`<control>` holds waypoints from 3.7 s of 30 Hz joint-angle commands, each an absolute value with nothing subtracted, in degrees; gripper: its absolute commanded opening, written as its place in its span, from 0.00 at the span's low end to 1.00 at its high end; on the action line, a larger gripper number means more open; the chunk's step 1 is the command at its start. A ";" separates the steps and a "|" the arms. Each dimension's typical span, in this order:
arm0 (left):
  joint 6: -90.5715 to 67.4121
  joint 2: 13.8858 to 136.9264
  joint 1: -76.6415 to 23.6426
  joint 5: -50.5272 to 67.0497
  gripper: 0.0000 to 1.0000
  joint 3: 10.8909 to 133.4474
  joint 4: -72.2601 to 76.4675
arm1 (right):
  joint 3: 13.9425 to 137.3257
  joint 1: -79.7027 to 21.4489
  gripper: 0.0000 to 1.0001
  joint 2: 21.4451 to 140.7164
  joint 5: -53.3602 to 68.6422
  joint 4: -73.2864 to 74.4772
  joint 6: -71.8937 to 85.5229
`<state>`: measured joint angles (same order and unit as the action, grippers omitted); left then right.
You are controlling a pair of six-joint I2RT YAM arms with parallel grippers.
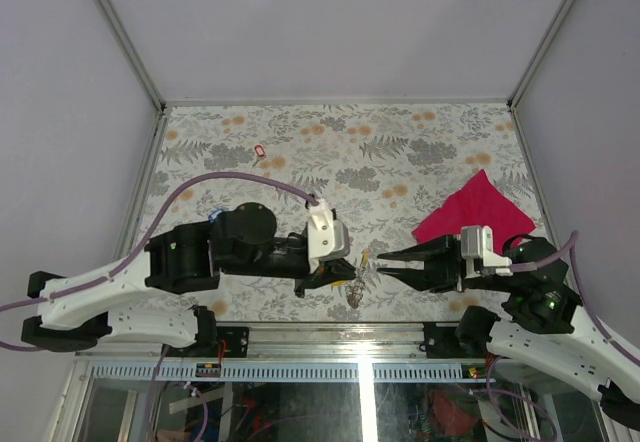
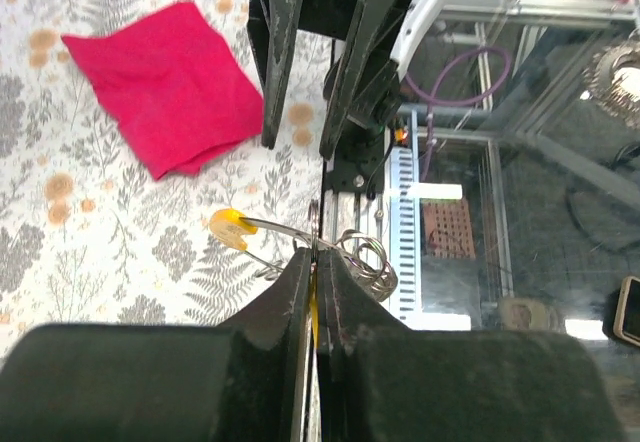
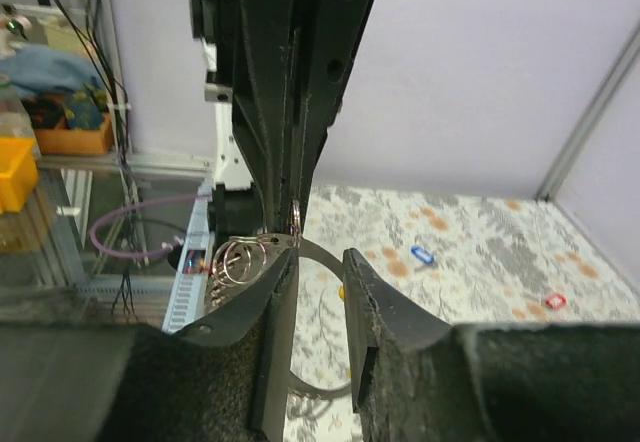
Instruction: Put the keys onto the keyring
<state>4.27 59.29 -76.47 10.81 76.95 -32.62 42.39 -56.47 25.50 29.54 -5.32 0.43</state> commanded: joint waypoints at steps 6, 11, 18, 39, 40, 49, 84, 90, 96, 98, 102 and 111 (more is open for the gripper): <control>7.90 71.27 -76.62 5.54 0.00 88.81 -52.31 | 45.32 -56.44 0.33 27.21 26.49 5.72 -5.46; 8.84 75.76 -76.65 2.96 0.00 93.96 -58.92 | 43.96 -56.49 0.35 28.19 28.50 6.11 -5.63; 9.46 77.62 -76.71 2.71 0.00 96.28 -61.45 | 41.84 -56.48 0.35 28.69 28.95 4.98 -6.17; 9.60 77.82 -76.71 2.89 0.00 95.98 -60.83 | 39.61 -56.50 0.26 34.40 33.64 -3.33 -4.66; 9.60 77.86 -76.72 2.90 0.00 95.92 -60.82 | 39.51 -56.48 0.24 34.39 33.73 -3.46 -4.58; 9.58 76.74 -76.71 2.68 0.00 95.36 -59.97 | 39.11 -56.44 0.21 34.97 33.81 -3.63 -4.28; 4.26 57.78 -76.70 5.14 0.21 75.31 -32.90 | 37.77 -56.47 0.01 30.22 31.56 -18.07 6.93; 1.92 52.08 -76.68 2.82 0.25 69.07 -24.54 | 36.75 -56.47 0.01 29.27 32.03 -20.29 8.14; -0.09 48.40 -76.68 1.79 0.31 64.61 -19.00 | 37.78 -56.49 0.01 28.71 30.97 -18.39 7.67; -0.77 47.93 -76.69 1.45 0.33 63.41 -17.08 | 37.82 -56.43 0.01 28.45 29.01 -17.86 7.83; -2.22 47.72 -76.71 0.38 0.39 61.08 -13.63 | 37.31 -56.48 0.01 27.84 24.97 -17.51 7.82; -3.54 47.98 -76.66 -4.85 0.57 56.73 -9.01 | 37.11 -56.43 0.02 26.22 23.42 -18.06 7.78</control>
<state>-2.39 48.36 -76.47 -0.78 58.19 -15.97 36.23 -56.47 27.31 24.95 -14.04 7.55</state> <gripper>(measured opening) 0.557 0.037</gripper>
